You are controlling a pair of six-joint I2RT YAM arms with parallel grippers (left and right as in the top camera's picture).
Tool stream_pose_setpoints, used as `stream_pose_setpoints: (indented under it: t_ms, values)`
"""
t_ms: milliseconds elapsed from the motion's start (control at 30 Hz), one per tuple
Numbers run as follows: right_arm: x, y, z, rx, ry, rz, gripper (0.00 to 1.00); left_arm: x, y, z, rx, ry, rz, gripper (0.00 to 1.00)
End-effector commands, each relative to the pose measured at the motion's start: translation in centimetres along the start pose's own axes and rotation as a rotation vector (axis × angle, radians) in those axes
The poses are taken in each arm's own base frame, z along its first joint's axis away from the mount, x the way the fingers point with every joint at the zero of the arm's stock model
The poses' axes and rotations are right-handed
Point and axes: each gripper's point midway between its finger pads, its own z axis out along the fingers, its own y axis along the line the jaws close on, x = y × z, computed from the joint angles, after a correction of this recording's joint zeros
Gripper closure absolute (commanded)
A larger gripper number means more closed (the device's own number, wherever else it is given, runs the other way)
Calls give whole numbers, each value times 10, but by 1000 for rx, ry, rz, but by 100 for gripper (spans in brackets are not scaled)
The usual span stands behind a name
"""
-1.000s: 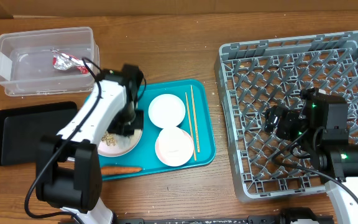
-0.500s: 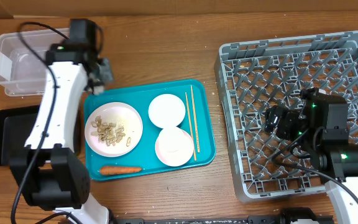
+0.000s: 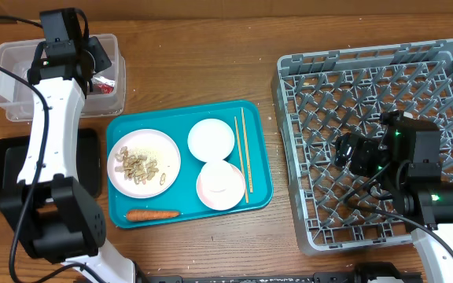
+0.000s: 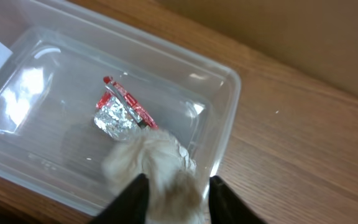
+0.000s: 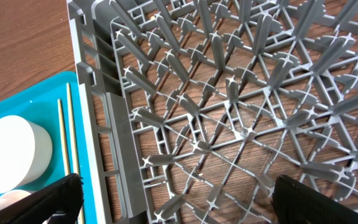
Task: Sort waste into correct bins and load items into the dishwasher
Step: 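Carry the tissue with left gripper into the clear bin and release, then grasp the white bowl on the teal tray with left gripper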
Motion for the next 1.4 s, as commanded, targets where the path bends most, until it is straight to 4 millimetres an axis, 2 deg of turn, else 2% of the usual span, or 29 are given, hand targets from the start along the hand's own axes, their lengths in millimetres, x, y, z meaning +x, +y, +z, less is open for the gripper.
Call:
stream_pose_setpoints:
  t_ms: [0, 133, 233, 300, 367, 433, 500, 667, 767, 867, 1100, 1233, 1367]
  values:
    - [-11, 5, -7, -11, -36, -5, 0, 1, 4, 11, -19, 12, -9, 60]
    - [-11, 5, -7, -13, -39, -6, 0, 3, 3, 4, -15, 44, 3, 58]
    - [-12, 5, -7, -14, -43, -6, 0, 20, -4, -12, 23, 155, 15, 58]
    - [-14, 6, -7, -16, -50, -7, 0, 42, -10, -24, 62, 262, 20, 56]
    - [-16, 7, -8, -20, -60, -8, 0, 71, -18, -38, 116, 399, 12, 53]
    - [-20, 8, -8, -24, -73, -9, 0, 105, -35, -55, 208, 560, -10, 52]
    - [-24, 9, -7, -29, -90, -11, 0, 129, -46, -69, 252, 662, -1, 51]
    - [-30, 10, -1, -32, -97, -12, 0, 173, -77, -92, 293, 781, 178, 48]
    - [-25, 8, 5, -21, -64, -8, 0, 202, -103, -109, 324, 830, 297, 45]
    - [-19, 6, 10, -10, -30, -5, 0, 227, -117, -119, 311, 858, 399, 45]
    - [-11, 3, 13, 1, 6, -1, 0, 287, -126, -133, 257, 926, 594, 43]
    - [-8, 2, 13, 6, 21, 1, 0, 313, -116, -127, 187, 949, 626, 44]
    - [-5, 1, 13, 10, 32, 2, 0, 328, -108, -120, 167, 968, 633, 48]
